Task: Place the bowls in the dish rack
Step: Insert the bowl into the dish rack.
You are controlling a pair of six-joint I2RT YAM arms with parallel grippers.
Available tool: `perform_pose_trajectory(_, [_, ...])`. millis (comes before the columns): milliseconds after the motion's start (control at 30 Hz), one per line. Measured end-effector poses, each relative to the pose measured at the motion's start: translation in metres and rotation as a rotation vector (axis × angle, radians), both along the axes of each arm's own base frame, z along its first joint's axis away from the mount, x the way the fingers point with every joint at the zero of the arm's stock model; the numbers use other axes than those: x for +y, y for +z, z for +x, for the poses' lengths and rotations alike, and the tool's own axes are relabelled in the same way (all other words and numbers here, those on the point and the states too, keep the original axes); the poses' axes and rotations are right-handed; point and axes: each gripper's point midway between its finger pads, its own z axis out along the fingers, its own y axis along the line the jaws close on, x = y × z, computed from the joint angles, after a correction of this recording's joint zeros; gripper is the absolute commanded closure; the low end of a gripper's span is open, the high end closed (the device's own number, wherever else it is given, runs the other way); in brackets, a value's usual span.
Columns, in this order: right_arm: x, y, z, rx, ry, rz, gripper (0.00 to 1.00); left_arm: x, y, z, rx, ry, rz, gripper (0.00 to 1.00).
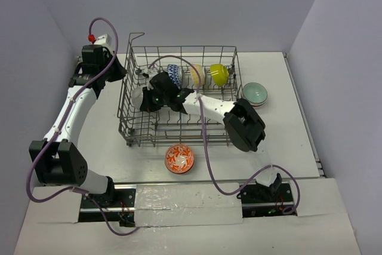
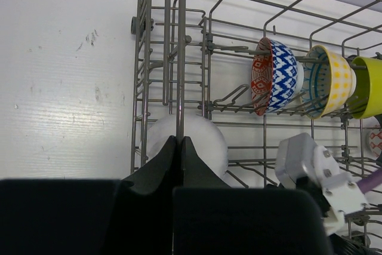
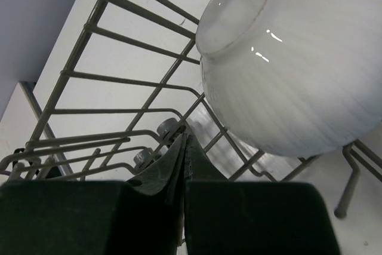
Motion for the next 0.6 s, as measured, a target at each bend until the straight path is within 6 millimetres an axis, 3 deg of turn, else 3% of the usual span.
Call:
perform_pose_trajectory(333, [0.009,-0.007,0.003,0.01,0.001,-0.01,1.0,-0.001,0.0,0.0,0.0,0.001,0.004,1.0])
perform_pose_trajectory(600, [0.016,-0.009,0.018,-0.004,-0.035,-0.031,1.0,0.0,0.0,-0.001,0.004,0.0,0.006,1.0])
